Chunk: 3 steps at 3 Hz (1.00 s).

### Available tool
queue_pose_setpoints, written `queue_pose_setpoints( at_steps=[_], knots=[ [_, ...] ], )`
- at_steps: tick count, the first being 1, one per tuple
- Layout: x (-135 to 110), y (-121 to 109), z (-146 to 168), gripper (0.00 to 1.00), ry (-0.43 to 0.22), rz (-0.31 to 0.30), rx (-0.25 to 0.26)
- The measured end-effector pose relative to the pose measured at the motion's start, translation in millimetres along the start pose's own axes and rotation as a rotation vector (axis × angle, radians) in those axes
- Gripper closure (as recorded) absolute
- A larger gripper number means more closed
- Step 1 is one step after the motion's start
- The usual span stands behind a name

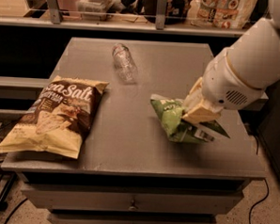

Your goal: Move green jalapeno chip bag near brown chip bag

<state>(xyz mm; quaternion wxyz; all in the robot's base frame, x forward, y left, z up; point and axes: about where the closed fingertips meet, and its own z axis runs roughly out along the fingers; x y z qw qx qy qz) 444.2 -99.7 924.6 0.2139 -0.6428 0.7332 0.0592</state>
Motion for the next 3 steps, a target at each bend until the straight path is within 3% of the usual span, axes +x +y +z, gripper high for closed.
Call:
queue_pose_setpoints(
  at_steps=[1,2,3],
  knots=[
    [-47.6,20.1,-33.6,1.00,-0.119,-0.139,-0.063],
    [-52.8,26.9,-39.2,1.00,-0.133,-0.152,-0.077],
    [-62.0,32.5,-25.8,1.00,-0.148,-0.152,-0.092]
  ],
)
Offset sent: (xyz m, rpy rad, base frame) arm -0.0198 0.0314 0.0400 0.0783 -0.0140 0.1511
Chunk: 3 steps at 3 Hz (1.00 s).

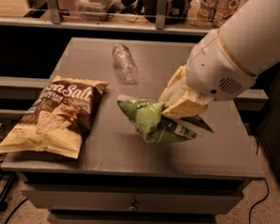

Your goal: Move green jalapeno chip bag near brown chip bag

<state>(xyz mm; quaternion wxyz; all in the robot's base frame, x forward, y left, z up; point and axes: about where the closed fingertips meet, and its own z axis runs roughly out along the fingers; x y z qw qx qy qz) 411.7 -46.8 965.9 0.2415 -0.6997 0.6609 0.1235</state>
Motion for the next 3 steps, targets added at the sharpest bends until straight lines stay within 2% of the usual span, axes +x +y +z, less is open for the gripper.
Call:
queue_pose_setpoints(
  at_steps=[1,3],
  knots=[
    [-21.9,1.8,26.6,1.00,-0.008,-0.049,-0.035],
    [-59.5,-19.9,84.2,0.59,-0.040,-0.106,-0.073]
  ],
)
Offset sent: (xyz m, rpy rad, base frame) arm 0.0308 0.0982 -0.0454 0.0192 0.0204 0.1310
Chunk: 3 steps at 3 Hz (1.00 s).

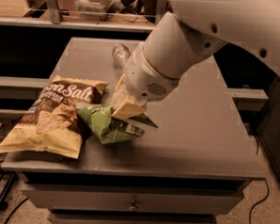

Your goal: Move green jalapeno chip bag near brown chip bag

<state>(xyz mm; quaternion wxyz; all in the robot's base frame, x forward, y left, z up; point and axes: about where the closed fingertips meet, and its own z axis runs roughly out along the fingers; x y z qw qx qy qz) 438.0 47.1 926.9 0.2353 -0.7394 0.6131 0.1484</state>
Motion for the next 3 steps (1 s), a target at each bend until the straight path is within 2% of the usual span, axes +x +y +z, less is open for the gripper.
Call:
queue_pose_setpoints(
  at_steps=[1,2,3],
  knots=[
    [-9.6,-17.8,22.9,0.36,-0.013,-0.015,-0.012],
    [-22.3,-34.5,42.8,0.12,-0.053,-0.027,-0.021],
    [-23.4,-34.3,43.5,0.00,-0.053,-0.029,-0.022]
  ],
)
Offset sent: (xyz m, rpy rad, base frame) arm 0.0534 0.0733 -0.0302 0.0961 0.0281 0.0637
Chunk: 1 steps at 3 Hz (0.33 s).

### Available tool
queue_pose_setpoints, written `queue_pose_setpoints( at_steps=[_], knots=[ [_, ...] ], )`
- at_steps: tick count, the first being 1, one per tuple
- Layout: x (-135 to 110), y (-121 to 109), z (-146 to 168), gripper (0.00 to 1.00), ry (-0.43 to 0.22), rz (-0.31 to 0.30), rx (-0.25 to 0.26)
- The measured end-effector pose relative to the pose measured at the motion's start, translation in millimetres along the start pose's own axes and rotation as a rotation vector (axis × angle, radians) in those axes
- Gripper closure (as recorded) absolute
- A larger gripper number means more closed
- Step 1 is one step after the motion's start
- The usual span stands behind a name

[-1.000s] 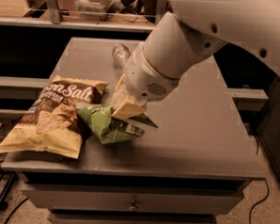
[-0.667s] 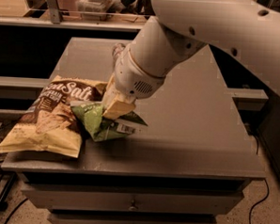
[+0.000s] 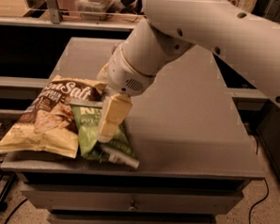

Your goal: Move green jalapeno chip bag near brown chip bag

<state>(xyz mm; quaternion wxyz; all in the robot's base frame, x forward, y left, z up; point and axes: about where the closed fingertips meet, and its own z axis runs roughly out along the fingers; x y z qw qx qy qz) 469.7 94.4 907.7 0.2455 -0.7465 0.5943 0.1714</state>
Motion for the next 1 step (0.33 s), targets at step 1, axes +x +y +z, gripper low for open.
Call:
queue_pose_setpoints(
  at_steps=[1],
  knots=[
    [-0.1,0.0,0.0,0.00,0.000,0.000,0.000]
  ],
)
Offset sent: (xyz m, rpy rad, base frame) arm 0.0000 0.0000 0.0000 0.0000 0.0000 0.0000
